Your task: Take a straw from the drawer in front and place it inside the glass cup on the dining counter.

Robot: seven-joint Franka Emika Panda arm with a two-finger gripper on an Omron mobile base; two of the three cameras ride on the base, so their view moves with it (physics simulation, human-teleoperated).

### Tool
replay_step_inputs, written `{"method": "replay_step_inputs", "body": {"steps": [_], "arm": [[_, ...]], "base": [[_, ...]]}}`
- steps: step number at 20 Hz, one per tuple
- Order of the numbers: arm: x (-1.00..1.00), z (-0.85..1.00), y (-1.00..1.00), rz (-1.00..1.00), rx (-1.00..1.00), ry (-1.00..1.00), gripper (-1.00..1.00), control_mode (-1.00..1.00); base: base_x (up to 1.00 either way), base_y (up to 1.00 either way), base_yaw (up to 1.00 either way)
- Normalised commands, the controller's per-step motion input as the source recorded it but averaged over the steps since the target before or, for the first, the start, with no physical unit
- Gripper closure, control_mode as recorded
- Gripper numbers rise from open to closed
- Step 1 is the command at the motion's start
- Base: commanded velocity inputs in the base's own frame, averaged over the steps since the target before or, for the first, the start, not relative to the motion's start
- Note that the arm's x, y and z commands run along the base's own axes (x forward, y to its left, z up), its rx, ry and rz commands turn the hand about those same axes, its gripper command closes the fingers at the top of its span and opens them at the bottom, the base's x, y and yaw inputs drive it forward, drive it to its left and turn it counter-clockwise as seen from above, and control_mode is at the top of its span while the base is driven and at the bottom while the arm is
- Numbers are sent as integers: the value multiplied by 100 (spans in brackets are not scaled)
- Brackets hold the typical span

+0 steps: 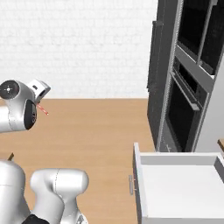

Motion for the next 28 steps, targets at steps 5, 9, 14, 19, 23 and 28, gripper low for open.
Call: {"method": "replay_step_inputs", "body": {"steps": [5,9,14,19,23,28], "arm": [[0,0,0,0,0,0,100,100],[0,0,0,0,0,0,100,100],[0,0,0,0,0,0,100,100],[0,0,0,0,0,0,100,100],[0,0,0,0,0,0,100,100],[0,0,0,0,0,0,100,100]], "base": [[100,11,9],[100,0,35],[100,0,58],[100,0,65],[93,0,71],[77,0,77]]}}
